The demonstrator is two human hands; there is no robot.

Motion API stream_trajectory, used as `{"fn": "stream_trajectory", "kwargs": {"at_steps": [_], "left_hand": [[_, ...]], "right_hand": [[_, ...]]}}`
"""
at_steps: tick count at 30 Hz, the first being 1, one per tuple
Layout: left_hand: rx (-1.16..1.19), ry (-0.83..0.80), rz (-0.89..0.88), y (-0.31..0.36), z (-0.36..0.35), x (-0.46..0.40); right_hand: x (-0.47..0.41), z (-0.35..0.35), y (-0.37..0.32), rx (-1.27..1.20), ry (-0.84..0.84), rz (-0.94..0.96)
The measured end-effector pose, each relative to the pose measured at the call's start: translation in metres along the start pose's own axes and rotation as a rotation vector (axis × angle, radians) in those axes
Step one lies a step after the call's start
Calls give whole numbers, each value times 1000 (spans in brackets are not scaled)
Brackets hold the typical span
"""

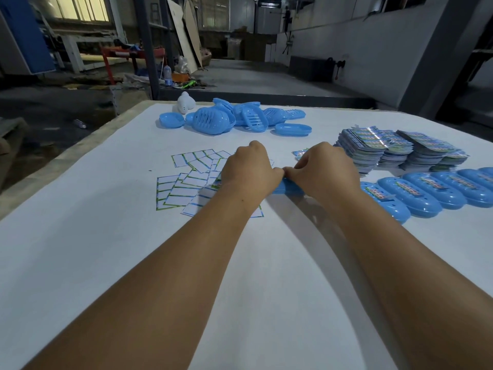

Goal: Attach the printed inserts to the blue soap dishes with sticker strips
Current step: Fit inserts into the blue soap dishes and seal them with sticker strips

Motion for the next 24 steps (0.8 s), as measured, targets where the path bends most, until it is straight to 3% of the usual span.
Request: {"fn": "stream_trajectory", "kwargs": {"at_steps": [8,12,14,17,19,24], "left_hand": [[239,-188,157,-14,-1,-3],[306,-153,150,-18,-1,-2],[316,-120,135,-20,-1,-4],[286,-82,125,-24,-3,-6],[254,-60,112,-26,-5,-6],[196,-44,88,-28,-10,-4]], "right_hand": [[0,-6,15,-326,-34,-97],[4,-9,10,-386,4,51],[10,-9,4,-417,-61,150],[21,-7,-4,-319,-217,268],[30,-1,-7,-164,-230,289],[49,16,-4,75,-197,152]]}}
Point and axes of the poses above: each hand's wrist, its own x-axis away from the middle knuckle, its own z-axis out of the back of the hand, y = z × x, the point moved 2 cm from there along -x, towards the middle knuckle, and after that the axes turned 15 degrees about z, right-handed, at the moved point
